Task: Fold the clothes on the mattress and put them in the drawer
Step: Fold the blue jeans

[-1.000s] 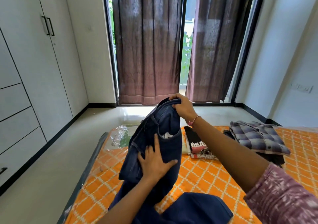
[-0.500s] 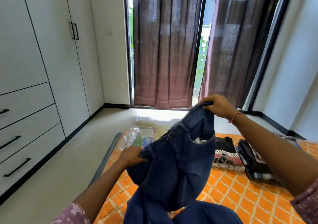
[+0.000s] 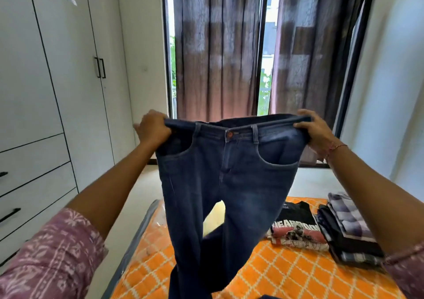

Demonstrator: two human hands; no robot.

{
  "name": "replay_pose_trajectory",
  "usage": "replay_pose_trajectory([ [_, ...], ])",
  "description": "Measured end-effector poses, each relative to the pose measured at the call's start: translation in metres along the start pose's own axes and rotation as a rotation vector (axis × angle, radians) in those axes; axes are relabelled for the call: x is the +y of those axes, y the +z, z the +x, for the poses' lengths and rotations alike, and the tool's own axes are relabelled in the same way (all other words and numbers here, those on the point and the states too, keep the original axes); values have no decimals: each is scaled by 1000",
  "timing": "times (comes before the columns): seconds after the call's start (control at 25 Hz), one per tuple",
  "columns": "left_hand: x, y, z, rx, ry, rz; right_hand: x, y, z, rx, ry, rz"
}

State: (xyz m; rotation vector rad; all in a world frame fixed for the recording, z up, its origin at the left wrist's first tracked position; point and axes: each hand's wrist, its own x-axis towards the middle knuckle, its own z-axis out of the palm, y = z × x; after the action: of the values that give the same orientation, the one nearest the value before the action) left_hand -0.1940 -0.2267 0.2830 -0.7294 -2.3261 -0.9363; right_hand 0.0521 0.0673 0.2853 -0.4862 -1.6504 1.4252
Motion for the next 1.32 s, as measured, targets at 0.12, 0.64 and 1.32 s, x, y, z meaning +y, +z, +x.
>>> replay_pose_trajectory([
  [0.12,22,-13,3,10,-449,-1024,-19,-1,6,39,52,169],
  [0.64,-18,-23,-4,-757,-424,-1190,-34,-35,16,-81,162,81],
  [1.32,152,26,-48,-520,-523,-1496,-44,171,-50,-155,59,124],
])
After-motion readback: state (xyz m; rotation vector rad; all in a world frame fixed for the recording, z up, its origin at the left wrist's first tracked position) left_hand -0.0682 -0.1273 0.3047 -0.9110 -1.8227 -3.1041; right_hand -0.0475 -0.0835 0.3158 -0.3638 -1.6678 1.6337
